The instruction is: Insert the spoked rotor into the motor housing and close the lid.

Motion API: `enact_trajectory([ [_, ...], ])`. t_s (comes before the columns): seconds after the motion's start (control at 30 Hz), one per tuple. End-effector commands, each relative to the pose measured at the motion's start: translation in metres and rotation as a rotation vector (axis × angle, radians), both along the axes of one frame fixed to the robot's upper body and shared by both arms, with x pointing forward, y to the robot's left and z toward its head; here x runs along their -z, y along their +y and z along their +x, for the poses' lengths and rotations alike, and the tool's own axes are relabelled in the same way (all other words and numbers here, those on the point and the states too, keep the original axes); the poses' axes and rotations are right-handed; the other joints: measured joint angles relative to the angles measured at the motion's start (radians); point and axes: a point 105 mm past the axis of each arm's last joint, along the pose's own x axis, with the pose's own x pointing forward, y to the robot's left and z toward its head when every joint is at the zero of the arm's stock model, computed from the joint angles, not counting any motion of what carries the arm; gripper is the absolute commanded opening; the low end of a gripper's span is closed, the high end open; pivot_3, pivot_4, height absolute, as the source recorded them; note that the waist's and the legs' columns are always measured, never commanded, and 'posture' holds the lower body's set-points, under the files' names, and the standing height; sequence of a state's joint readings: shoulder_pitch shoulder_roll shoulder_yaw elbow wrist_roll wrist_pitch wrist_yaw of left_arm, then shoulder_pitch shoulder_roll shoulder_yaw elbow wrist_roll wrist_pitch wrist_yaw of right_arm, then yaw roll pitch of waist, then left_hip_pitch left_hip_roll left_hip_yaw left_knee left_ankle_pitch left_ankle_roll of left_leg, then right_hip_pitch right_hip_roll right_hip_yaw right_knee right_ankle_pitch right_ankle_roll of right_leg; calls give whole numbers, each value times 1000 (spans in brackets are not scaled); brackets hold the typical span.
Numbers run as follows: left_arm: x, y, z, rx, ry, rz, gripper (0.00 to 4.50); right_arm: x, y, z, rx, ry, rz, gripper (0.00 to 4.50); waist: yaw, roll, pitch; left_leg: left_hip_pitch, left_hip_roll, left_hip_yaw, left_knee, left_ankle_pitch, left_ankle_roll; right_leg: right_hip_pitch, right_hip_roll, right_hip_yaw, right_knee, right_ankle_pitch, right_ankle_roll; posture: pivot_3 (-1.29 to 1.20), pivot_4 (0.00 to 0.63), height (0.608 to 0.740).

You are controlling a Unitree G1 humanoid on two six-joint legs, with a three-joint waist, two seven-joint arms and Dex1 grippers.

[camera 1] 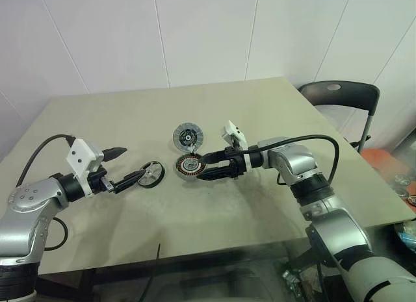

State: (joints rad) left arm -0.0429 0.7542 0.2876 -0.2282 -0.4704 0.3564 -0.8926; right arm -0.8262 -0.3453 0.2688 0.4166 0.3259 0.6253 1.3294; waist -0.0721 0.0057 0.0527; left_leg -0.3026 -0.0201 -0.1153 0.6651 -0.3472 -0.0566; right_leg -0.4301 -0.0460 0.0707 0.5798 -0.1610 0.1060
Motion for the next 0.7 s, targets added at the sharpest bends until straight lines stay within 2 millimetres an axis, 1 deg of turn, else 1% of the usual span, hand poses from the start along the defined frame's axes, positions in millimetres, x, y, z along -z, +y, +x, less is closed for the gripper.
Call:
enact_trajectory([
  [0.03, -9, 0, 0, 6, -38, 8, 4457, -12, 2, 1, -13, -47, 16, 3436, 0, 0, 0, 0, 0, 0, 0, 0, 0, 0, 0, 0, 0, 0, 0, 0, 0, 740],
  [0.7, -8, 0, 0, 10, -39, 7, 4457, -12, 2, 1, -22, -51, 4, 3436, 0, 0, 0, 0, 0, 0, 0, 0, 0, 0, 0, 0, 0, 0, 0, 0, 0, 740],
])
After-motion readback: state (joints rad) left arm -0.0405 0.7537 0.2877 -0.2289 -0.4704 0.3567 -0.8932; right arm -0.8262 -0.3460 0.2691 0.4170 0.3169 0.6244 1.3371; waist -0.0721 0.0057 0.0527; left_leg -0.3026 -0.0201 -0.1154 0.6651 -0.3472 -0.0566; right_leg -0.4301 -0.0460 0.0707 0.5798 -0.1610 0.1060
